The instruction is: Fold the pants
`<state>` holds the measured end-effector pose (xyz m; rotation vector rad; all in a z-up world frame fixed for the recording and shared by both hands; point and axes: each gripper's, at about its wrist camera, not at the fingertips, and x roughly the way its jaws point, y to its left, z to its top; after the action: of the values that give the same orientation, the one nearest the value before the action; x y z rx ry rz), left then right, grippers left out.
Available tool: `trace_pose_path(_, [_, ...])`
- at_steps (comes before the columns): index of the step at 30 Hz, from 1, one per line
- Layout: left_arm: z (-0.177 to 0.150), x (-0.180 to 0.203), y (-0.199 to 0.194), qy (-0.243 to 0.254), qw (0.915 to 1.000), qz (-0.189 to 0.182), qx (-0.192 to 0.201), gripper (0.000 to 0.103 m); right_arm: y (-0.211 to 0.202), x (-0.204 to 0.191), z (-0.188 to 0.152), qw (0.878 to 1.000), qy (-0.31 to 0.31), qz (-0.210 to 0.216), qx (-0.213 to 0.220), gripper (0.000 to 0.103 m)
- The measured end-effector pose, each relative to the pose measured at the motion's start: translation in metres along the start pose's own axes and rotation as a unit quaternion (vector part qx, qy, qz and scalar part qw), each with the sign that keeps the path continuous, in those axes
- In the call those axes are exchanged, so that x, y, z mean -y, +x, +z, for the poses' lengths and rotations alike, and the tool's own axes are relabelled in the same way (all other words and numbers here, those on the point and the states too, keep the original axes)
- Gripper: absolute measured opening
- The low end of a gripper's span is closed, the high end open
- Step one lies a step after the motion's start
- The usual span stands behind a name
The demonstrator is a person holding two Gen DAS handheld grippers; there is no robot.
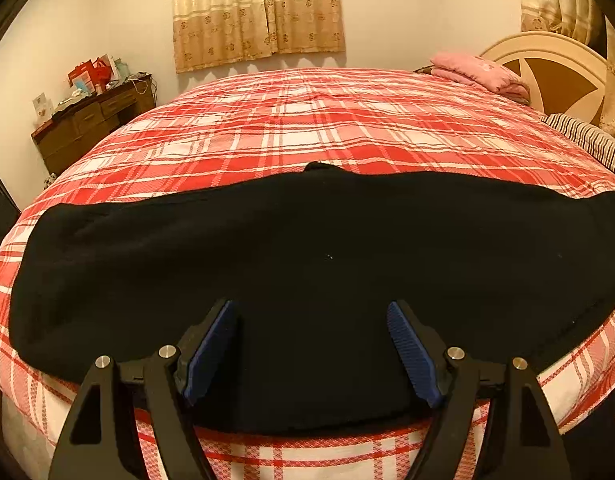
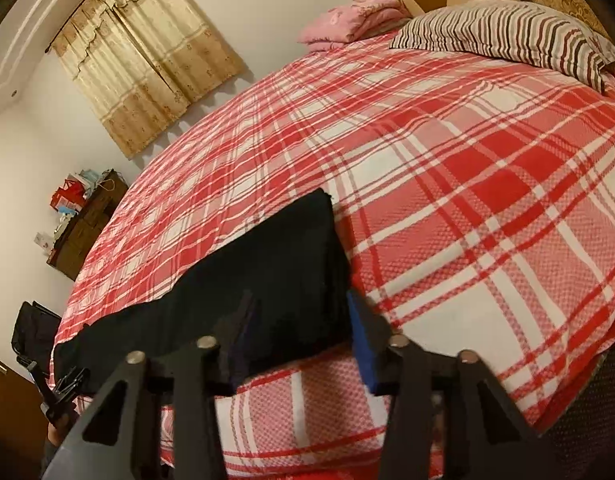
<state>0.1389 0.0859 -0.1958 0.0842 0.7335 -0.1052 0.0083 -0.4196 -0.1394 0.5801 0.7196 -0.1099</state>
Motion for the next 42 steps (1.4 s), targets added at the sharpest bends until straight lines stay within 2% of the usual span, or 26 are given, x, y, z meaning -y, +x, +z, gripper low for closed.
trace_pose_path(1, [0.0, -0.001, 0.0, -0.002, 1.0, 0.0, 0.0, 0.08, 0.0, 0.002, 0.0, 1.0, 0.004, 0.002, 0.0, 0.024])
trace_pose_path(2, [0.0, -0.003, 0.0, -0.003, 1.0, 0.001, -0.001, 0.08, 0.0, 0.006, 0.0, 1.0, 0.01, 0.005, -0.001, 0.019])
trace_pose_path(6, [0.002, -0.008, -0.001, -0.011, 0.9999, 0.001, 0.0, 0.08, -0.003, 0.013, -0.003, 0.999, 0.022, 0.04, 0.001, 0.015])
trace_pose_path(12, [0.006, -0.018, -0.005, -0.021, 0.9998, 0.007, 0.005, 0.08, -0.022, -0.011, 0.001, 0.997, -0.001, 0.067, 0.039, 0.014])
trace_pose_path(20, [0.009, -0.028, -0.008, -0.028, 0.9995, 0.01, 0.009, 0.08, -0.029, -0.067, 0.008, 0.991, -0.055, 0.101, 0.067, 0.014])
trace_pose_path(42, [0.013, -0.055, -0.012, -0.054, 0.9983, 0.019, 0.012, 0.08, -0.005, -0.177, 0.015, 0.969, -0.147, 0.187, 0.059, 0.014])
